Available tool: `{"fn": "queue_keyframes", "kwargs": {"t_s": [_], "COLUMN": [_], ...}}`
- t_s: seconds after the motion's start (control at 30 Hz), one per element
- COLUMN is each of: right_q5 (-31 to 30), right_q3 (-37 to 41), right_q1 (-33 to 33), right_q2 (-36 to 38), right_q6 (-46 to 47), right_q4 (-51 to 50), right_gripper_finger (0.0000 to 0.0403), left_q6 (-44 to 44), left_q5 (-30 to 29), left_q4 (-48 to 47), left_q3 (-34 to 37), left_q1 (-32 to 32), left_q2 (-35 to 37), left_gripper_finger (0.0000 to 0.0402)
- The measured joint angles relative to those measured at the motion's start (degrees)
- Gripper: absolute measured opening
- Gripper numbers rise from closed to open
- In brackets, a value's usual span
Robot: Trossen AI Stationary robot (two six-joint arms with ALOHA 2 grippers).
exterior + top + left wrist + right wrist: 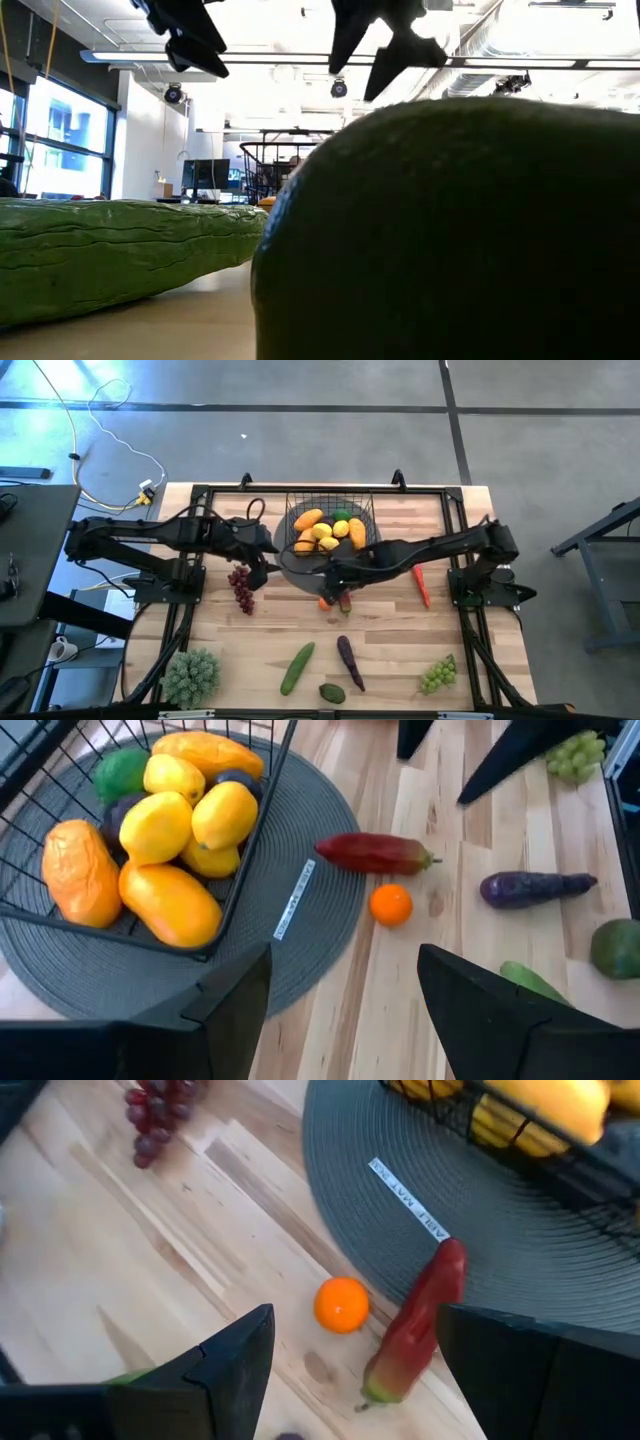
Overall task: Build produce basket
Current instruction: Put the orange into the black wire basket
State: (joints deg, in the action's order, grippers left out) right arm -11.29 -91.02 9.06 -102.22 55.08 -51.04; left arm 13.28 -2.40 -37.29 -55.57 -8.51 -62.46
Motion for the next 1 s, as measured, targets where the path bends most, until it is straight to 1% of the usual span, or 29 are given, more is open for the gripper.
{"fn": "queue_keyframes", "kwargs": {"t_s": [0.17,0.43,0.6,0.83,1.0], "right_q5": [0.0,2.1,2.6,4.0,3.9], "right_q3": [0.0,0.0,0.0,0.0,0.0], "right_q1": [0.0,0.2,0.1,0.2,0.4], "right_q2": [-3.5,-8.9,-11.4,-14.3,-15.8], "right_q6": [1.7,1.5,0.1,-1.5,-1.4], "right_q4": [1.4,4.0,5.2,9.8,9.9], "right_gripper_finger": [0.0257,0.0257,0.0257,0.0257,0.0257], "left_q6": [0.0,0.0,0.0,0.0,0.0], "left_q5": [0.0,0.0,0.0,-0.5,-0.6], "left_q4": [-0.2,-0.6,-1.1,-1.2,-1.8], "left_q3": [0.0,0.0,0.0,0.0,0.0], "left_q1": [0.0,0.0,-0.1,-0.1,-0.1], "left_q2": [0.3,0.3,0.3,0.3,0.3], "left_gripper_finger": [0.0243,0.0243,0.0243,0.0243,0.0243]}}
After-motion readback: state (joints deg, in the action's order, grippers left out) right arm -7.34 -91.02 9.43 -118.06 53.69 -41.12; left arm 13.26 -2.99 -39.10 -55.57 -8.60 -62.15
